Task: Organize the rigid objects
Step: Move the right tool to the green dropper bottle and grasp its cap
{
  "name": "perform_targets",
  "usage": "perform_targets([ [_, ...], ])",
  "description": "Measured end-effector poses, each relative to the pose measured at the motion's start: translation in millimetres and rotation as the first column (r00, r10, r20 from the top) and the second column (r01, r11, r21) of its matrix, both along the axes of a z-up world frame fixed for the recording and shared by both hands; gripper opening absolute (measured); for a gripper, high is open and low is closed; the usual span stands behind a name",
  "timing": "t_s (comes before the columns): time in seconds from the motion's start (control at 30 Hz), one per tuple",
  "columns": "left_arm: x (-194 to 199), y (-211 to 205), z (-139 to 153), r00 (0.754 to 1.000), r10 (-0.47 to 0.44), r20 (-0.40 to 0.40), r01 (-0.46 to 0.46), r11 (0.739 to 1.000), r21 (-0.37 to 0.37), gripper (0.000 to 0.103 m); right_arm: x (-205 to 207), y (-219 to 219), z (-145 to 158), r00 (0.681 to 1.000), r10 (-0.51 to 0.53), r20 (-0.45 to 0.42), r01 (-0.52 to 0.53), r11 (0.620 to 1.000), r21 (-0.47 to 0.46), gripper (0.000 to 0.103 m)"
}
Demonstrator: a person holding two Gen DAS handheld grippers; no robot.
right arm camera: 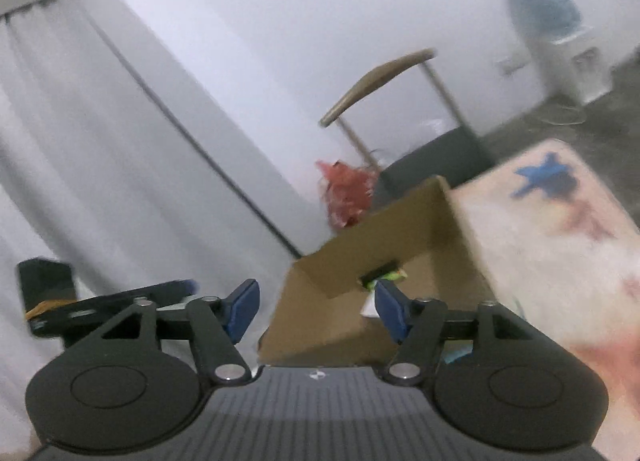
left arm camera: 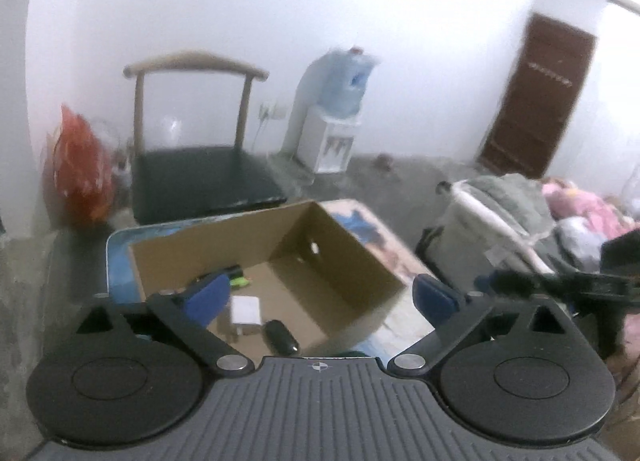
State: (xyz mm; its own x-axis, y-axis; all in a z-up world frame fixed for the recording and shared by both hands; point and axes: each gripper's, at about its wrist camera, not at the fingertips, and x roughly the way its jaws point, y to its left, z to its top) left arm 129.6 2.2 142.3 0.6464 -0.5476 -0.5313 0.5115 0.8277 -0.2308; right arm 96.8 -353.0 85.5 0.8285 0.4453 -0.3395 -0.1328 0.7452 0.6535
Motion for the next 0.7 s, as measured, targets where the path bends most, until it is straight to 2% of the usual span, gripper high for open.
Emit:
perform_targets([
  [0.13, -41.5, -7.4, -21.4, 0.999, -0.025, 0.022, 0.024, 1.0, 0.011, 0.101, -39.3, -1.6, -35.8, 0.995, -0.088, -0.046, 0.089, 0.996, 0.013, 0.072],
  [0.23, -61.2, -5.2, -44.8, 1.0, -0.03, -0.002, 0.03, 0.999, -0.022, 0.102, -51.7, 4.0, -54.5, 0.988, -0.127, -0.09, 0.124, 0.992, -0.036, 0.072],
  [0.33, -74.2, -1.3, -70.8, 1.0, 0.021, -0.023, -0.022, 0.999, -0.04, 0.102, -60.0, 8.3, -60.0, 0.984, -0.146, -0.098, 0.139, 0.987, -0.079, 0.072],
  [0.4, -82.9, 3.1, -84.2, 0.997, 0.074, -0.008, -0.075, 0.997, -0.03, 0.102, -59.6, 20.8, -60.9, 0.99, -0.111, -0.083, 0.104, 0.991, -0.085, 0.072],
  [0.5, -91.9, 4.4, -102.6, 0.989, 0.144, 0.025, -0.145, 0.989, 0.027, 0.102, -56.9, 51.1, -63.0, 0.998, -0.016, -0.065, 0.009, 0.993, -0.115, 0.072],
  [0.7, -99.8, 7.4, -130.8, 0.985, 0.167, 0.046, -0.172, 0.974, 0.145, 0.102, -35.6, 128.7, -64.9, 0.981, 0.185, -0.064, -0.194, 0.96, -0.2, 0.072],
])
